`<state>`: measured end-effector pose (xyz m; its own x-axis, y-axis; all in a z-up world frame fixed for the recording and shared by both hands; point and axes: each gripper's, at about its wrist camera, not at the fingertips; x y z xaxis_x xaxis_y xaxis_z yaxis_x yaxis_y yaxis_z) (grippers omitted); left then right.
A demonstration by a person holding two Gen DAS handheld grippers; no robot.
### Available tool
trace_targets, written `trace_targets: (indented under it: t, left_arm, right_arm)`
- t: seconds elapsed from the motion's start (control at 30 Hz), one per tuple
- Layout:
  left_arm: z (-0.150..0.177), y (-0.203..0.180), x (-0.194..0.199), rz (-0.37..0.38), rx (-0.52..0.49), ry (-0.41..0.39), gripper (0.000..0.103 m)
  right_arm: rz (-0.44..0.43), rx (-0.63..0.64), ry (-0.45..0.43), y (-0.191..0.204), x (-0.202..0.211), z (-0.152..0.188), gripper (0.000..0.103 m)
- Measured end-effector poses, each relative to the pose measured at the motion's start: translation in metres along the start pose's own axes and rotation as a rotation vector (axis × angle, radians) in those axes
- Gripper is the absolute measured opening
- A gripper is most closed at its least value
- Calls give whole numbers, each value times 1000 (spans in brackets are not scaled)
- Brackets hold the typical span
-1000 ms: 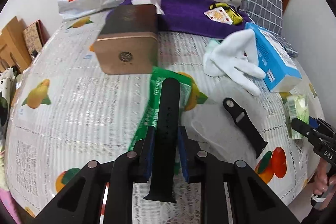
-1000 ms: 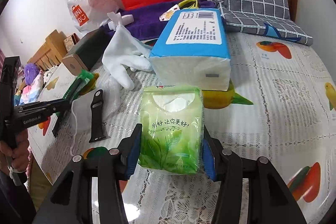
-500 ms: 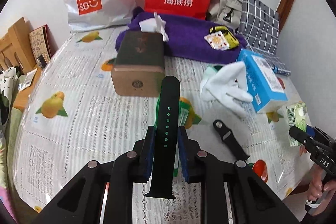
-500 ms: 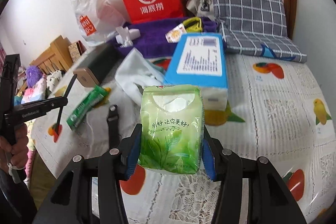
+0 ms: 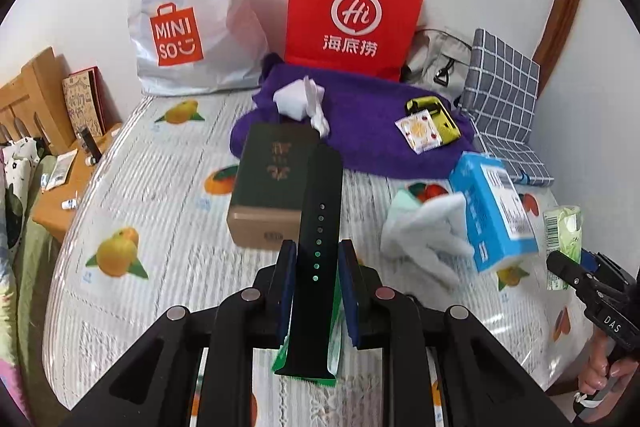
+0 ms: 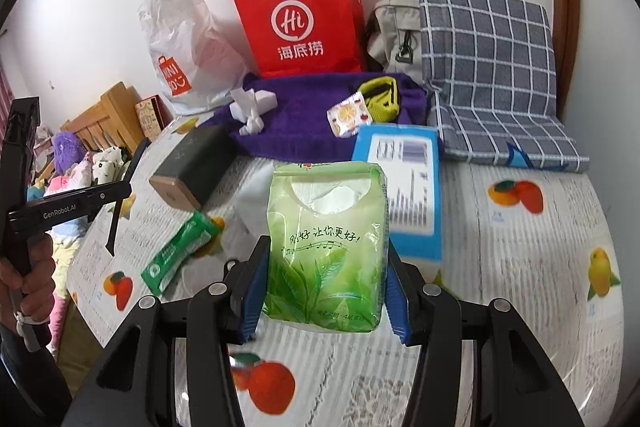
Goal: Organize soft objects
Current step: 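Carry the strap and green tissue pack onto the purple towel with both tools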
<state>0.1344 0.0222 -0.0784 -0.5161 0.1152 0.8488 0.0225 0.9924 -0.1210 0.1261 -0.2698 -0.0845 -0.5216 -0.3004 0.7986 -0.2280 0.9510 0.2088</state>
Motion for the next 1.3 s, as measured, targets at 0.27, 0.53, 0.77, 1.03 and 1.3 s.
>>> trace_targets:
  t: [0.27, 0.53, 0.77, 1.03, 1.3]
  left_arm:
    - [-31, 1, -3, -13, 7, -6, 20]
    - [-61, -3, -14, -4, 22, -9, 20]
    - [-87, -8, -22, -16, 13, -17, 20]
    - [-114, -10, -36, -23, 13, -20, 20]
    - [-137, -4, -49, -31, 21, -26, 20]
  right_arm:
    - [16, -10, -21, -4, -4, -39, 51]
    - [49, -10, -30, -10, -10, -78, 51]
    - [57, 0, -37, -13, -22, -106, 51]
    - [53, -4, -33, -18, -45, -137, 51]
    - [67, 14, -25, -18, -63, -164, 51]
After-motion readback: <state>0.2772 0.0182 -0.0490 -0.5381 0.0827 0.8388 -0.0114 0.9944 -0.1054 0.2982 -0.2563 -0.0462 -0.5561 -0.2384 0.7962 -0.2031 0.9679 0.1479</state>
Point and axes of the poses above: each gripper's, at about its wrist camera, not at the fingertips, and x roughly against the way its jaws point, y to its left, z to its underside, and after that the axes turned 7 degrees about y, right-handed
